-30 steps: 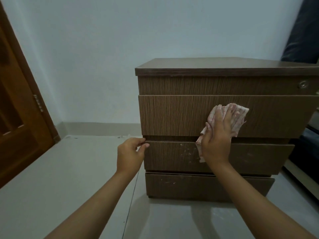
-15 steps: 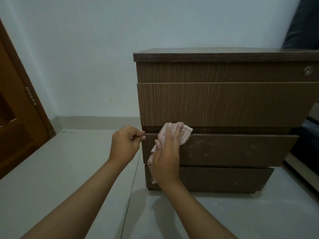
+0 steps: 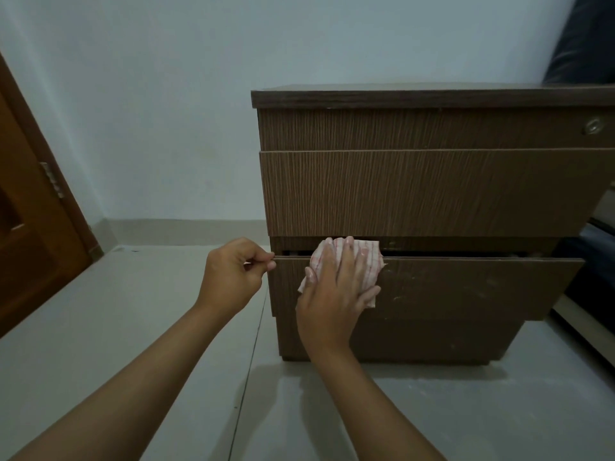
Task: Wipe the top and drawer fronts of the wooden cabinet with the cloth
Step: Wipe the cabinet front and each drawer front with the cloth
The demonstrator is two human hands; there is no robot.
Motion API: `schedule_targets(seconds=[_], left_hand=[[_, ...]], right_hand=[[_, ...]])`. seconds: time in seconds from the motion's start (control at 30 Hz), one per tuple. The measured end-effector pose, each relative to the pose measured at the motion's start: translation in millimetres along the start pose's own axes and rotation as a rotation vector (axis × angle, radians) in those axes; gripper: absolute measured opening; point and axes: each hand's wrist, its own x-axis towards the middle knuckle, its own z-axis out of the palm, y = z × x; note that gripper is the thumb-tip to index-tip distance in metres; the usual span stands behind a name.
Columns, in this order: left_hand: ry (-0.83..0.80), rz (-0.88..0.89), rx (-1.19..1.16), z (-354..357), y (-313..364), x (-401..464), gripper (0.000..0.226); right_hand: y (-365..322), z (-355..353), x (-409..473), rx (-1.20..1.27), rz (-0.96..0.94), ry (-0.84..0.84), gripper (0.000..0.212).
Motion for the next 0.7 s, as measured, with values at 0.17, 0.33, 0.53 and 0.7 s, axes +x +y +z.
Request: schedule_targets(seconds=[0.17,0.33,0.53,0.7], left_hand=[[-0.006,0.000,-0.007,-0.7,1.6,0.3,0.007],[-0.010,-0.013,-0.014,-0.8,1.2,0.6,0.007],[-0.013,-0.007,-0.016,-1.8,1.4,1.2,0.009],[-0.006,-0.004,-0.008,-1.5,1.8,1.4,0.010]], right_hand=[[29.1,-13.3,9.7,0.011,0.026,0.027,0.049],[60.0,-28.4,20.6,0.001,0.044,0.061,0.047],[91.3,-44.4,33.1,-0.019,0.067,0.084,0.048],[114.9,-57.1,41.6,-0.018,0.075,0.120,0.046]])
